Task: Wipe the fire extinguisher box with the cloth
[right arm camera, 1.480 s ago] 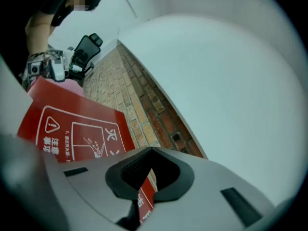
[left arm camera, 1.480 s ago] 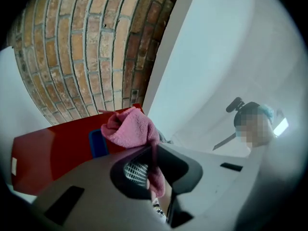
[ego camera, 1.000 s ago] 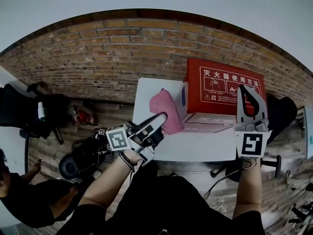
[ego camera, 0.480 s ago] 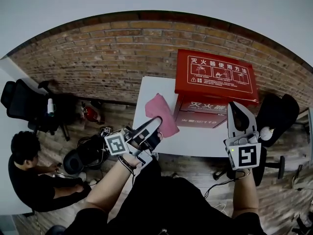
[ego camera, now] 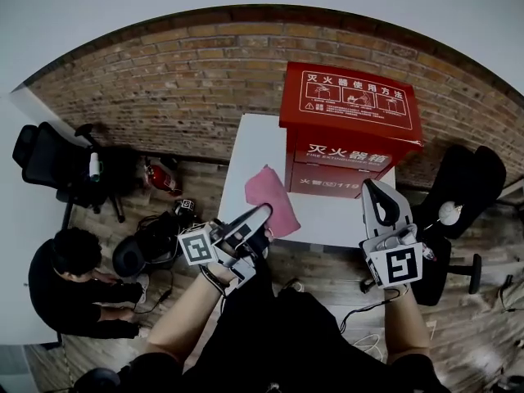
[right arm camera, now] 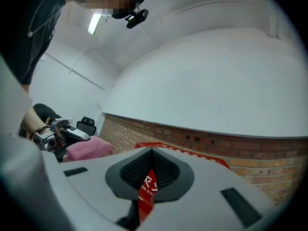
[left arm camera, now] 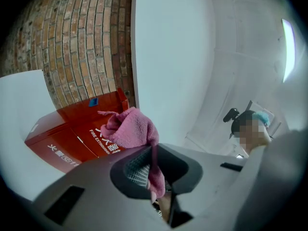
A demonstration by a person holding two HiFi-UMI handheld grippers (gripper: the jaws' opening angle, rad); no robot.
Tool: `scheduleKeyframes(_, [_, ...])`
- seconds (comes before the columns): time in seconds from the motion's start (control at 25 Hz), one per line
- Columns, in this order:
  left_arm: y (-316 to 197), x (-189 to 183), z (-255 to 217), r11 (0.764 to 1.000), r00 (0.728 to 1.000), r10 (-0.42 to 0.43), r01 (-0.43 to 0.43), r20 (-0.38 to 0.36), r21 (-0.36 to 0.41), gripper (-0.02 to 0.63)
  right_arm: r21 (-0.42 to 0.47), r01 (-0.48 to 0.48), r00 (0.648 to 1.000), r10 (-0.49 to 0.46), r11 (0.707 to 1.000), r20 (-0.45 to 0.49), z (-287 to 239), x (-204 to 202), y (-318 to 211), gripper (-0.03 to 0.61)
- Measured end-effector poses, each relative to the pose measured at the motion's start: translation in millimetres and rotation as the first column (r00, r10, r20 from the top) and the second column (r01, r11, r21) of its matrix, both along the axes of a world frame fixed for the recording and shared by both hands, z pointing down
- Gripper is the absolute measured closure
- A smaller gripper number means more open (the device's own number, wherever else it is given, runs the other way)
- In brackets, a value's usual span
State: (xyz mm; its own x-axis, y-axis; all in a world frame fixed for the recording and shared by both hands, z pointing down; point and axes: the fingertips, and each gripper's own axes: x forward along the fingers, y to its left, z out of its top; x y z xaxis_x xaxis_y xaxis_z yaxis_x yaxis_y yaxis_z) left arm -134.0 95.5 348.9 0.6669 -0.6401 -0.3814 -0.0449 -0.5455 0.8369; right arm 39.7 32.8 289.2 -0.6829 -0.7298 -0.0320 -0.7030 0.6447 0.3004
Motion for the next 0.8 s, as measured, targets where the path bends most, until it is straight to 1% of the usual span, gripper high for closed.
scheduleKeyframes(0.16, [14, 13, 4, 0.999, 0.999, 0.033, -0.033, 0.000, -0.008, 0.551, -0.046, 0.026, 0.999, -0.024, 0.999, 0.035, 8, 3, 16, 0.558])
scheduleKeyframes(0.28, [16, 20, 11, 0.997, 0.997, 0.075, -0.075, 0.003, -0.014, 0.551, -0.056, 0.040, 0.998, -0.037, 0.998, 0.049, 11, 2, 22, 0.558])
scheduleKeyframes(0.48, [11, 24, 35, 0.989, 0.990, 0.138, -0.138, -0.003, -0.049, 0.551, -0.116, -0.006, 0.997, 0.015, 0.993, 0.075, 29, 4, 22, 0.558])
scheduleKeyframes(0.8, [-10, 18, 89, 0.976, 0.983, 0.182, -0.183, -0.019, -0.115, 0.551, -0.174, -0.044, 0.997, 0.054, 0.984, 0.053, 65, -2, 23, 0.558])
